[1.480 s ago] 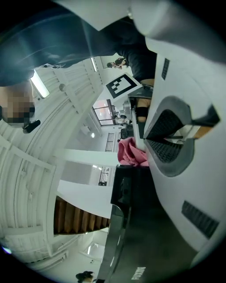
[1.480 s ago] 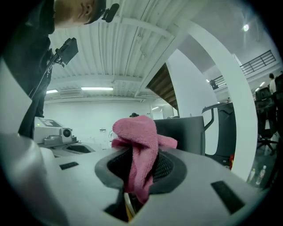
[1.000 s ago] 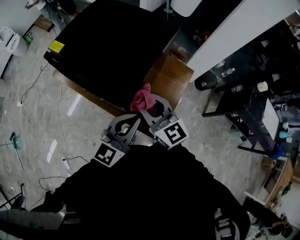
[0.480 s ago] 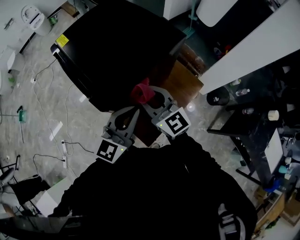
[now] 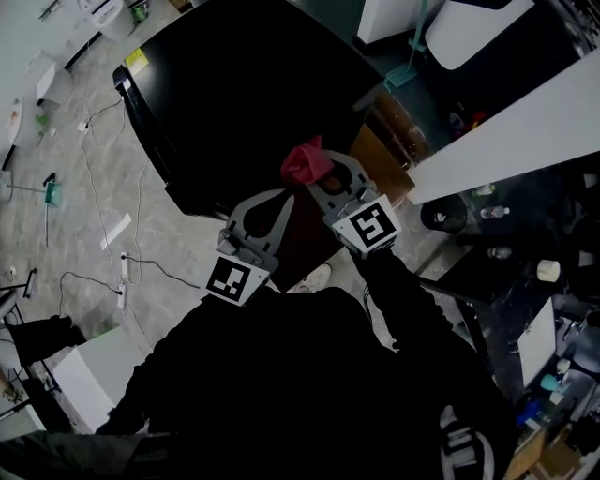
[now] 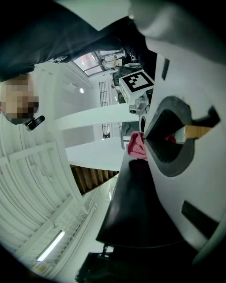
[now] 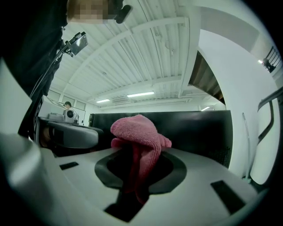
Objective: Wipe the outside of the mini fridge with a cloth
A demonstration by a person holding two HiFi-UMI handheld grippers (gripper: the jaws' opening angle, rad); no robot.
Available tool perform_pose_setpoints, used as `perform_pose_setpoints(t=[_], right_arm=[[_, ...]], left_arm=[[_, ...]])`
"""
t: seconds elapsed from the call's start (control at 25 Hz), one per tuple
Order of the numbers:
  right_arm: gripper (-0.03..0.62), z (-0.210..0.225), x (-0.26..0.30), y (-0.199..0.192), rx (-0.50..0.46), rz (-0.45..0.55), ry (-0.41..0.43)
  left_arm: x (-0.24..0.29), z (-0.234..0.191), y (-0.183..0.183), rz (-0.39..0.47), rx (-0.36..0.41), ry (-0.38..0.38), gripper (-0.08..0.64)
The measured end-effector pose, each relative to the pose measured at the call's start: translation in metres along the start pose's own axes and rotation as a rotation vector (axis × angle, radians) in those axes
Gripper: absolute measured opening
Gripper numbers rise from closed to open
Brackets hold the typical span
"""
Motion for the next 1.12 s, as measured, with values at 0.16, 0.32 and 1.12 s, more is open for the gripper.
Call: perform_pose_setpoints(t=[0.16,0.32,1.12], right_arm=[[0.091,0.029,-0.01,0.0,0.029,-0.002,-0.025],[0.091,0.061,-0.018,0.005,0.001,-0.009,-0.069],[0.091,0.043,-0.057,-0.03,-0.01,-0.013,-0.117]], left_arm=[[0.021,0.006,0.005,0.008,0.0,0.013,0.002],[0.04,0.011,0.009,0.019,0.003,0.019,0.002],[-0.004,0.034,-0.046,-0.032,-0.024,0.05,0.002]])
Point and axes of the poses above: the fingertips, and each gripper's own axes: x forward along the fingers, z to its right, y out of its top, the point moved 3 cm from there along -x, backward along the fingers, and after that the axes turned 13 degrees about x, right-handed, at the moved point
